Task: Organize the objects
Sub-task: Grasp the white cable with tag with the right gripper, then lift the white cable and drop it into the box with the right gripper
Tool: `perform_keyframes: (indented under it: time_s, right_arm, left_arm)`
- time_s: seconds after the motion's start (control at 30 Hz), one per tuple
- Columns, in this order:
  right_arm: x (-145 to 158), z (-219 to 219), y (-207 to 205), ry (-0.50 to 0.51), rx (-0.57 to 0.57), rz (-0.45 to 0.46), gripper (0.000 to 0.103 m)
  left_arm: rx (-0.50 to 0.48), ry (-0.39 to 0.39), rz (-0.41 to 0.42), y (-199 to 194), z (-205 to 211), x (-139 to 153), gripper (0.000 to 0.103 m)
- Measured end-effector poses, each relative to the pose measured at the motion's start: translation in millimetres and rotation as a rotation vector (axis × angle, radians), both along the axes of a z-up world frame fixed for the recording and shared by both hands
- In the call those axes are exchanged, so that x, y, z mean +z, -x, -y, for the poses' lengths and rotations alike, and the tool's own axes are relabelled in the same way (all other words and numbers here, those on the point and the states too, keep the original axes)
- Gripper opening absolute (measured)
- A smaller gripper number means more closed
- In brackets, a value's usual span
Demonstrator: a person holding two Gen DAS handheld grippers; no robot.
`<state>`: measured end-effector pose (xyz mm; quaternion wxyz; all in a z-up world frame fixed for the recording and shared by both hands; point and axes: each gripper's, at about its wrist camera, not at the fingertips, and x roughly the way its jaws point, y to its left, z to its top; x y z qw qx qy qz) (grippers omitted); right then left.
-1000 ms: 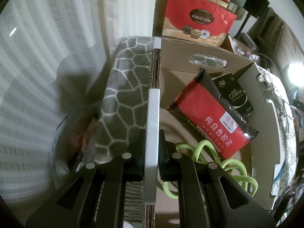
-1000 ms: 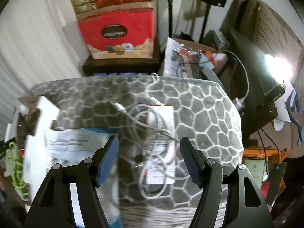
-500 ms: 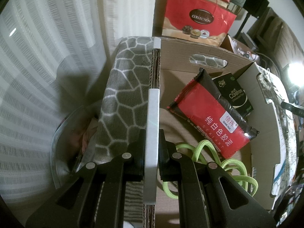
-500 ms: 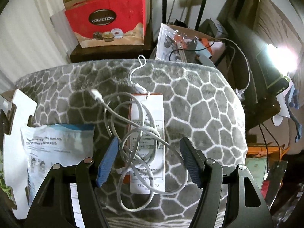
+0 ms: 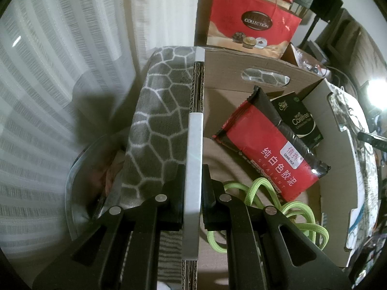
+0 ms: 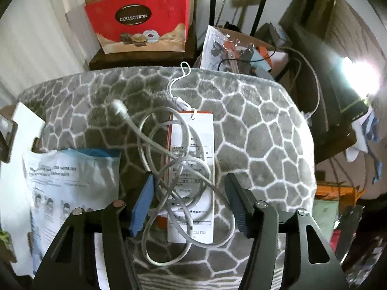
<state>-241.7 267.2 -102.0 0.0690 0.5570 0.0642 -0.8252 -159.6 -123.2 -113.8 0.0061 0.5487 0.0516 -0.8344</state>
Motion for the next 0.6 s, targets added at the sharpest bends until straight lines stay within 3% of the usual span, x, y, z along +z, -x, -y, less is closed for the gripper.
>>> perform_keyframes:
  time_s: [0.03,0.3,0.6]
  right_arm:
    - [1,-2,1,0.024,-0.005,0.010,0.047]
    - [14,-9,-3,0.069,-0.023,0.006,0.046]
    - [66,18,-16,0.155,0.051,-0.040,0.046]
  left_arm:
    - [0.000,0.001,0.000,0,0,0,0.010]
    - [0.000,0.000,0.002,-1,-1,0,0.010]
    - [0.002,-0.002,0.001,-1,-2,0,0.010]
